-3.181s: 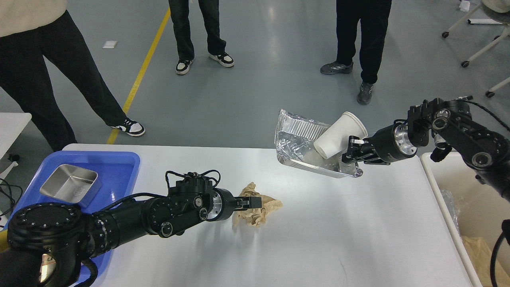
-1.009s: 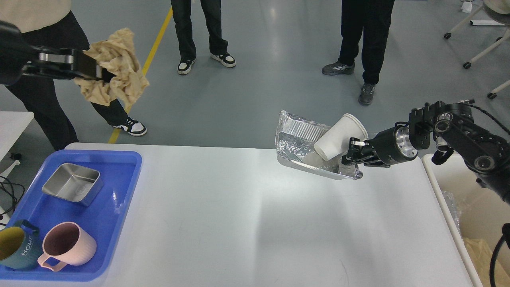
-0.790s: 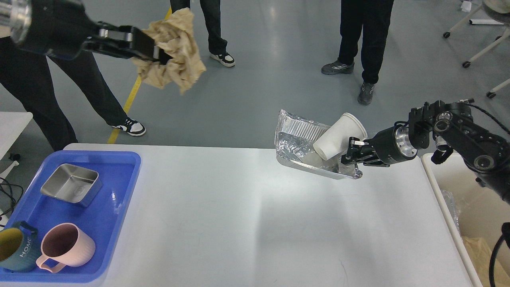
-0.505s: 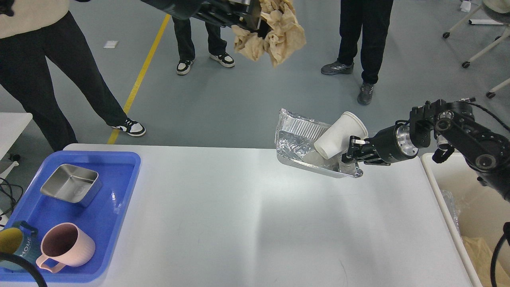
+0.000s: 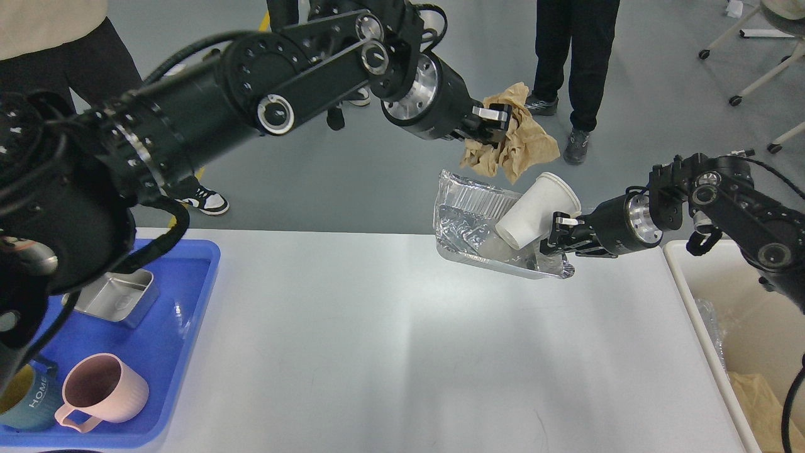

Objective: Tidy desktop
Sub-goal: 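Lower the cloth into the foil tray and release it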

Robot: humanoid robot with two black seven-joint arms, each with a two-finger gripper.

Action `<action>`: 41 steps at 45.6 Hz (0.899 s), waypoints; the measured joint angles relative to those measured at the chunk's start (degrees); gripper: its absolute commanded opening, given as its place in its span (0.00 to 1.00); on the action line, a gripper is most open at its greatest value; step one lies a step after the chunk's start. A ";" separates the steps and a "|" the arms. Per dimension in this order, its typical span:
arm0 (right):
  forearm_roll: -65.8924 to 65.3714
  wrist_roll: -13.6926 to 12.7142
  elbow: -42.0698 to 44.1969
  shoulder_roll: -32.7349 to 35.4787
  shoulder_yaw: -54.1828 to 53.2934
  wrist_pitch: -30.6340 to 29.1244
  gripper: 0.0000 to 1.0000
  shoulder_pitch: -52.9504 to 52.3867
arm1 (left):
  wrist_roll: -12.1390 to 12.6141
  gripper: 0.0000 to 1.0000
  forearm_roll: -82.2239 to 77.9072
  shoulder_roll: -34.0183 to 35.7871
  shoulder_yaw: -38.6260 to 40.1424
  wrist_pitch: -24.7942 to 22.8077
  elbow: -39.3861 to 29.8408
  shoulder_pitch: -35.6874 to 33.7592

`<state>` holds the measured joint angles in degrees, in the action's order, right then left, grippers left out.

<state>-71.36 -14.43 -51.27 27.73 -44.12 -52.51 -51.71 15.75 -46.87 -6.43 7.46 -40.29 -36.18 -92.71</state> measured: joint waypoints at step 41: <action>-0.08 -0.08 0.59 -0.04 0.00 0.28 0.00 0.21 | 0.16 0.96 -0.41 -2.36 -1.45 4.81 1.11 4.14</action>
<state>-71.44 -14.51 -50.68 27.68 -44.12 -52.23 -51.50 15.90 -47.28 -8.79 6.01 -35.48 -35.07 -88.57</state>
